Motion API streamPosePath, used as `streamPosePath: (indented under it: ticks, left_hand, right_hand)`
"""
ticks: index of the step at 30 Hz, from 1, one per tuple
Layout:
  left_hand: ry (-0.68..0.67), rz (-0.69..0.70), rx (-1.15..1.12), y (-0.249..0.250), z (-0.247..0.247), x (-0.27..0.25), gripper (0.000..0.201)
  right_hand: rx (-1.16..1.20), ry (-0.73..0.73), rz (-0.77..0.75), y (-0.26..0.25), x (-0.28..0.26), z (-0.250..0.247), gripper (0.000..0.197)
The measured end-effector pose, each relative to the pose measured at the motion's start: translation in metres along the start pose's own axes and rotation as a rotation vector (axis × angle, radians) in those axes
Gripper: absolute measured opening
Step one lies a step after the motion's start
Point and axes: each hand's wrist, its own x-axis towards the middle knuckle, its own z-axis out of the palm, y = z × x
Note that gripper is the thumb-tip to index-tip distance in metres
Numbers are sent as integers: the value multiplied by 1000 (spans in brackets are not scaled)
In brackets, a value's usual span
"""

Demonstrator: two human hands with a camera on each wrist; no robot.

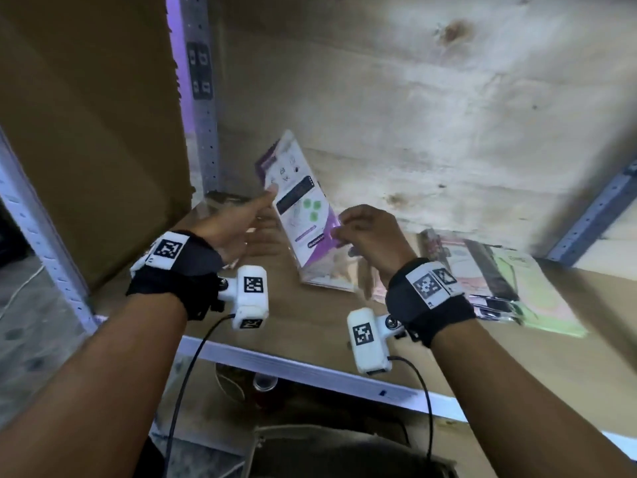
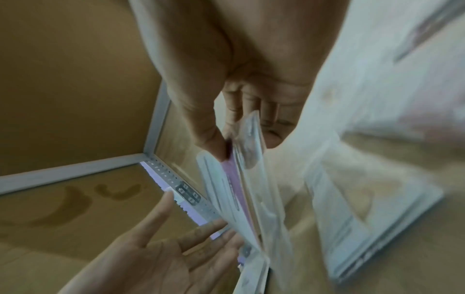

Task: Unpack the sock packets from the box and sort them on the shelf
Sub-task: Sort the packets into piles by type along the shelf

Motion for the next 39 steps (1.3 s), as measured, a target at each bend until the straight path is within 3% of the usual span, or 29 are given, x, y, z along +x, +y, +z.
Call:
streamPosePath:
  ticks: [7,9,11,14,17,20,22,25,29,35,39]
  left_hand:
    - [-455,-109,-372,-10,23,-3,128]
    - [-580,-111,-472,-11,24,0,135]
    - [-579,-116,-504,-12,28,4,137]
    - [-452,-121,-268,-15,42,8,122]
    - [-416,-148,-3,-24,57,4,86]
    - [-415,-118,-9,-31,68,1,52]
    - [-402,-101,-41,-35,73,1,41]
    - [-359,-31,-80,-38,80,7,34]
    - [-302,33,-87,-43,88,16,41]
    - [-347,45,-49,-52,104,15,45]
    - [-339,37,-15,-58,116,12,39]
  right_hand:
    - [-442,143,-275,0,-38,-67,15]
    - [-504,210,-299,7,-46,-85,16]
    - [-587,252,-310,14,-54,-101,17]
    - [-679,282,-346,27,-62,-117,20]
    - [-743,326,-387,39,-67,-127,21]
    - [-766,367,-359,46,-68,-134,21]
    - [-778,364,-300,50,-66,-136,18]
    - [-780,381,-247,55,-59,-137,17]
    - [-563,454,-244,58,-48,-130,16]
    - [-35,222,97,65,-30,-104,29]
    - [47,213,191,74,-18,-101,46]
